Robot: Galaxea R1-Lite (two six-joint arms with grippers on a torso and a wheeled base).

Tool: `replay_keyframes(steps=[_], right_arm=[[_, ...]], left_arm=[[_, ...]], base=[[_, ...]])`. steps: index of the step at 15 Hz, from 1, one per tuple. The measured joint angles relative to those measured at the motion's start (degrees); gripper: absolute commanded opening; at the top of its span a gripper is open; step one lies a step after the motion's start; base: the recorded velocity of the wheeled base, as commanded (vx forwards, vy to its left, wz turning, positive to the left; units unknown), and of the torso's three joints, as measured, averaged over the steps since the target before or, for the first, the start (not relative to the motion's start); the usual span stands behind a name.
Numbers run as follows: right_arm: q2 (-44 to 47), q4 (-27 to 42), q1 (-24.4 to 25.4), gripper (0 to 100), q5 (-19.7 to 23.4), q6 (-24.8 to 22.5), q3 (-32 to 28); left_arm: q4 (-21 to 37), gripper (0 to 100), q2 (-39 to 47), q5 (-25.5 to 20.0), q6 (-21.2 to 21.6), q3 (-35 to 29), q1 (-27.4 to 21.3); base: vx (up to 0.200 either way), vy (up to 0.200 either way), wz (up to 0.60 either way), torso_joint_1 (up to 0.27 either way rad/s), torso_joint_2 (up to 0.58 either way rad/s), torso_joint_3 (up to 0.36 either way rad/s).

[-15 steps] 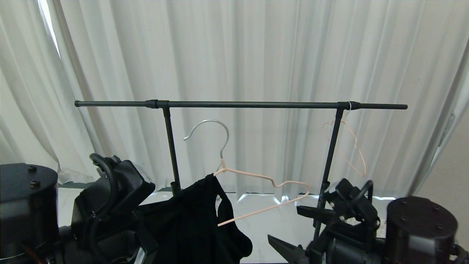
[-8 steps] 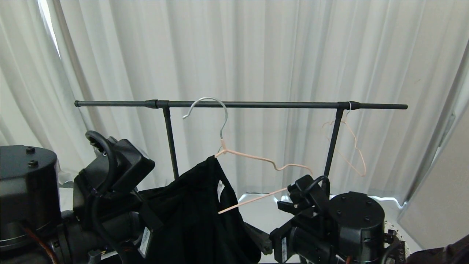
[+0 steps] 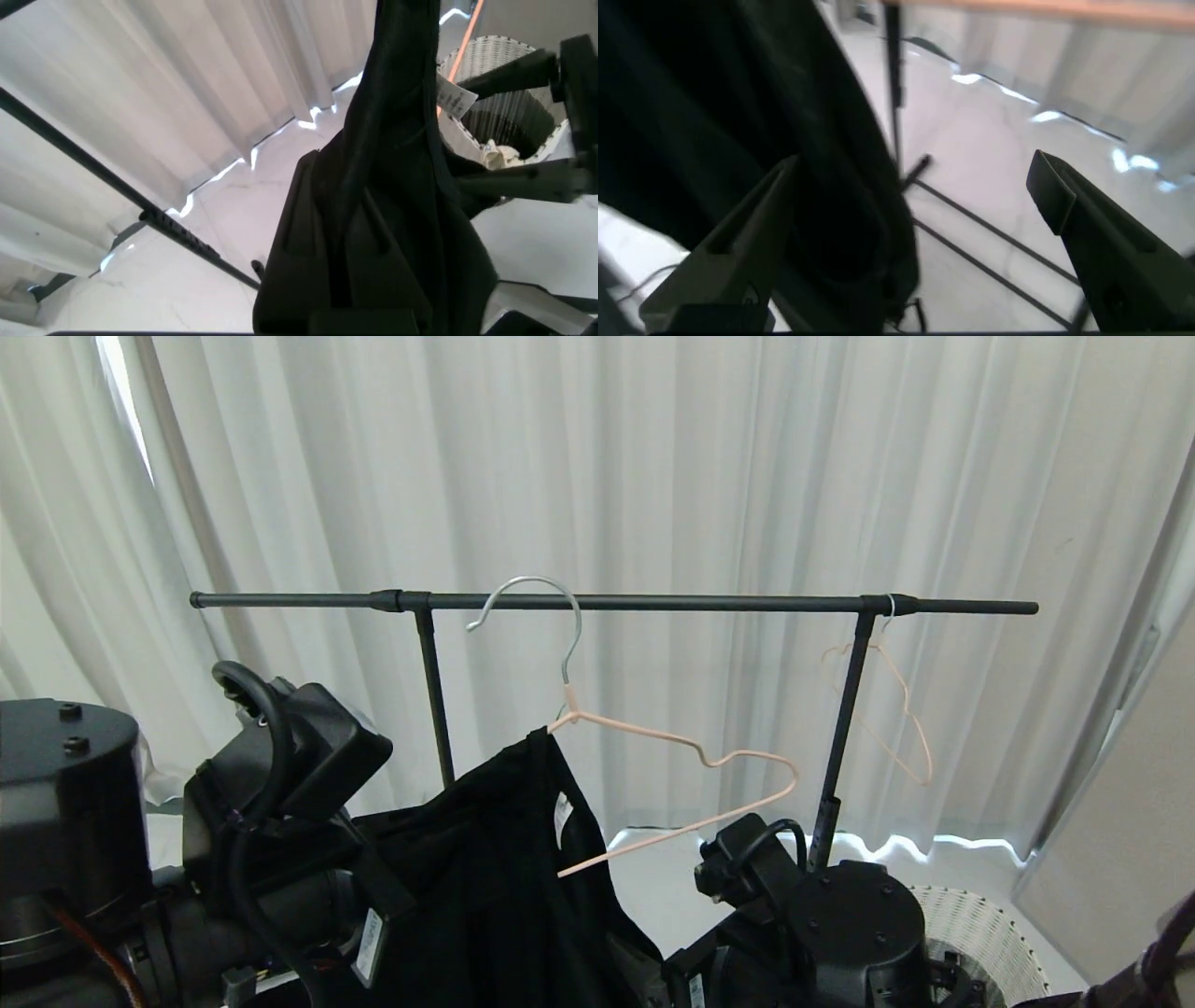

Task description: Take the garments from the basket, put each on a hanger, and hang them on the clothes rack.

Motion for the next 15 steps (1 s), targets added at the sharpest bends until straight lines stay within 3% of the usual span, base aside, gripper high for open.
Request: replay_keyframes(steps=[1, 6, 10, 15], right_arm=[[1.0, 0.0, -0.1, 100, -2.5, -0.1, 0.0], [3.4, 0.1, -4.3, 100, -4.9, -4.4, 1.0], [3.4, 0.1, -13.8, 100, -8.3, -7.9, 1.6], [1.4, -0.1, -23.0, 100, -8.7, -9.9, 1.6]], left_arm=[[0.0, 0, -0.2, 0.0, -0.1, -0.1, 0.0], [0.0, 0, -1.1, 1.1, -1.7, -0.2, 0.2], [0.0, 0, -1.2, 2.4, -1.7, 1.0, 1.1], [0.0, 0, -1.4, 2.4, -1.5, 3.3, 3.0]], base=[[0.000, 0.000, 0.00, 0.000, 0.00, 0.000], [0.000, 0.000, 0.00, 0.000, 0.00, 0.000], [0.000, 0.000, 0.00, 0.000, 0.00, 0.000], [0.000, 0.000, 0.00, 0.000, 0.00, 0.000]])
